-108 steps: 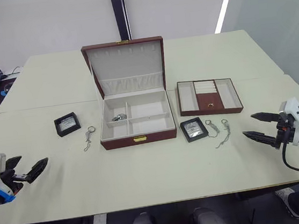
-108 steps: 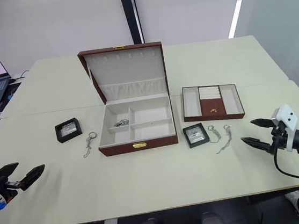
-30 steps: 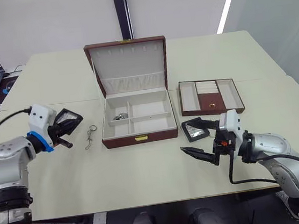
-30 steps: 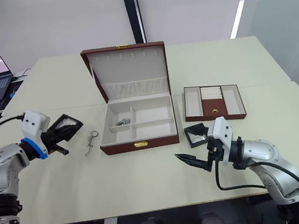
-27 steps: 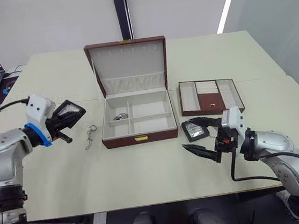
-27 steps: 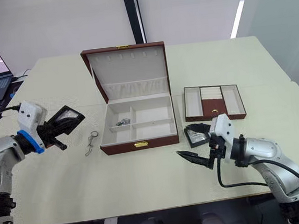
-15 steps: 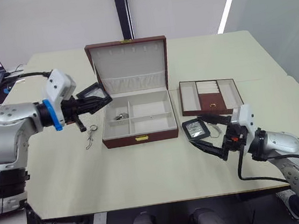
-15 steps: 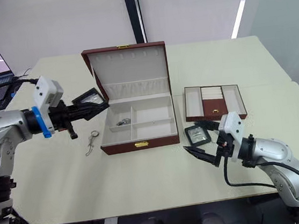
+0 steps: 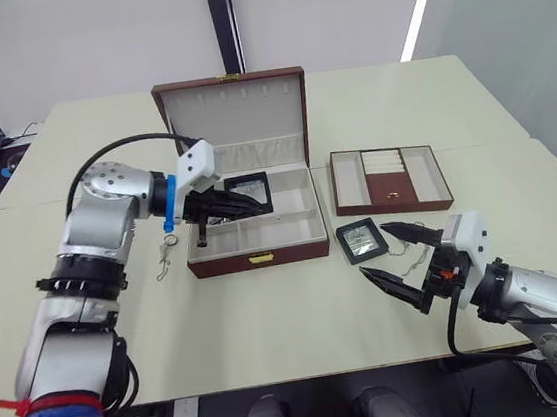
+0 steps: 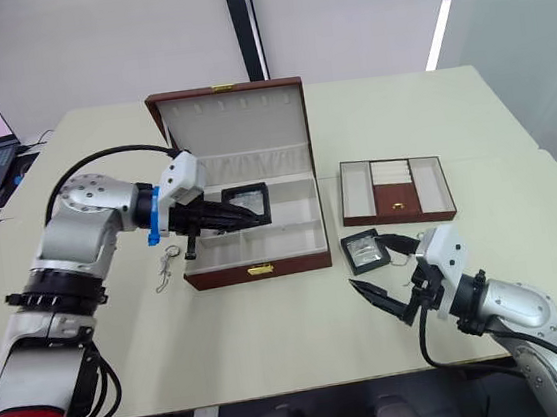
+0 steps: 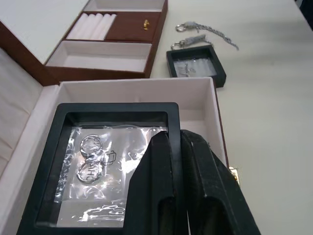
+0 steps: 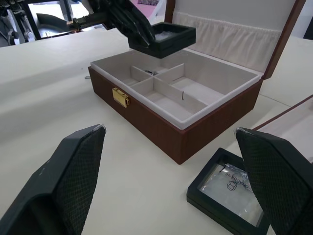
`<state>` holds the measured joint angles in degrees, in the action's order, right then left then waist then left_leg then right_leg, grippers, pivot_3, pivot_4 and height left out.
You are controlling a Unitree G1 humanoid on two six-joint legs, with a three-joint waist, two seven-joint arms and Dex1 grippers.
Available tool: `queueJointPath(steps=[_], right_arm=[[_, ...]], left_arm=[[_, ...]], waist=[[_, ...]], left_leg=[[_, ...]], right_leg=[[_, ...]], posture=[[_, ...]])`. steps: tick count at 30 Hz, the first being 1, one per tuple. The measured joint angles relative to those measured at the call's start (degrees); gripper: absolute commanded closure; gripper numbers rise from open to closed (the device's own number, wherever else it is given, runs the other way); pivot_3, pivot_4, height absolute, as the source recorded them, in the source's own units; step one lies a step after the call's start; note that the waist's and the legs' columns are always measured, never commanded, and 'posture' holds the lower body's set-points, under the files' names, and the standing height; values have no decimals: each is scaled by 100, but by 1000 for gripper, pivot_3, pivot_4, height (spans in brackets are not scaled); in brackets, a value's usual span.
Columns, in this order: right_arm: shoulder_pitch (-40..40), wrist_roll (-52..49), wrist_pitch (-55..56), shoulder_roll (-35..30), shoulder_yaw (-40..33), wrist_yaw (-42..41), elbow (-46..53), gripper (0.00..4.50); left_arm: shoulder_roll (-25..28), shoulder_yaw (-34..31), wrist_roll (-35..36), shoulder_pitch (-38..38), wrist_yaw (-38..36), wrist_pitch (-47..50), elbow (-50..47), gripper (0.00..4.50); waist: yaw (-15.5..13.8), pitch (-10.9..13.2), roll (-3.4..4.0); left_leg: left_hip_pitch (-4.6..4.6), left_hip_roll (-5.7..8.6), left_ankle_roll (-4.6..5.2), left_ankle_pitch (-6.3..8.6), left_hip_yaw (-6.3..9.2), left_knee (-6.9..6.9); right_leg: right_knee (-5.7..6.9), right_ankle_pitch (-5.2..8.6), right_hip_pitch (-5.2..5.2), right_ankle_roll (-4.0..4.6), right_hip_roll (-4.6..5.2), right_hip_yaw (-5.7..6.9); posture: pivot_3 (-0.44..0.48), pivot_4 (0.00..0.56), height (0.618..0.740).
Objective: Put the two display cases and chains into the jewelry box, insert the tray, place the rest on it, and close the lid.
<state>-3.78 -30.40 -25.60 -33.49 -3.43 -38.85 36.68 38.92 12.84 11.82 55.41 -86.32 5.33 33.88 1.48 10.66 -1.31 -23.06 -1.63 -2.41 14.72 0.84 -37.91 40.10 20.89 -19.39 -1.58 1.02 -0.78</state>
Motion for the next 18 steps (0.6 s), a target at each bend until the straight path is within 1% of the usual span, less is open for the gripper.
queueJointPath(steps=[4,6,11,15,18], right_arm=[[-174,2,-4,24,-10,182,171,0],[-253,2,-8,25,-12,246,213,0],[-450,4,-10,33,-39,433,390,0],[-531,7,-11,43,-30,550,509,0],[-583,7,-11,50,-17,621,587,0]], left_arm=[[-357,41,-354,441,-117,-796,1148,4457],[-486,41,-478,559,-116,-1051,1497,4457],[-826,40,-903,814,149,-1746,2508,4457],[-980,37,-1180,940,389,-2068,3004,4457],[-1074,22,-1256,1027,500,-2164,3216,4457]], waist=[[-1,0,0],[5,0,-1],[10,0,-1],[6,0,-1],[6,0,-2]], left_leg=[[-8,3,1,0,0,0],[-14,3,1,0,-1,0],[-38,2,1,-1,4,-6],[-41,2,1,-1,5,-6],[-45,4,1,-1,5,-8]], right_leg=[[-5,0,-4,0,-1,0],[-4,0,-12,-1,-1,0],[3,0,-36,0,-1,5],[4,0,-39,0,0,7],[4,0,-41,0,0,8]], posture=[[0,150,740],[0,150,740],[0,150,740],[0,150,740],[0,150,740]])
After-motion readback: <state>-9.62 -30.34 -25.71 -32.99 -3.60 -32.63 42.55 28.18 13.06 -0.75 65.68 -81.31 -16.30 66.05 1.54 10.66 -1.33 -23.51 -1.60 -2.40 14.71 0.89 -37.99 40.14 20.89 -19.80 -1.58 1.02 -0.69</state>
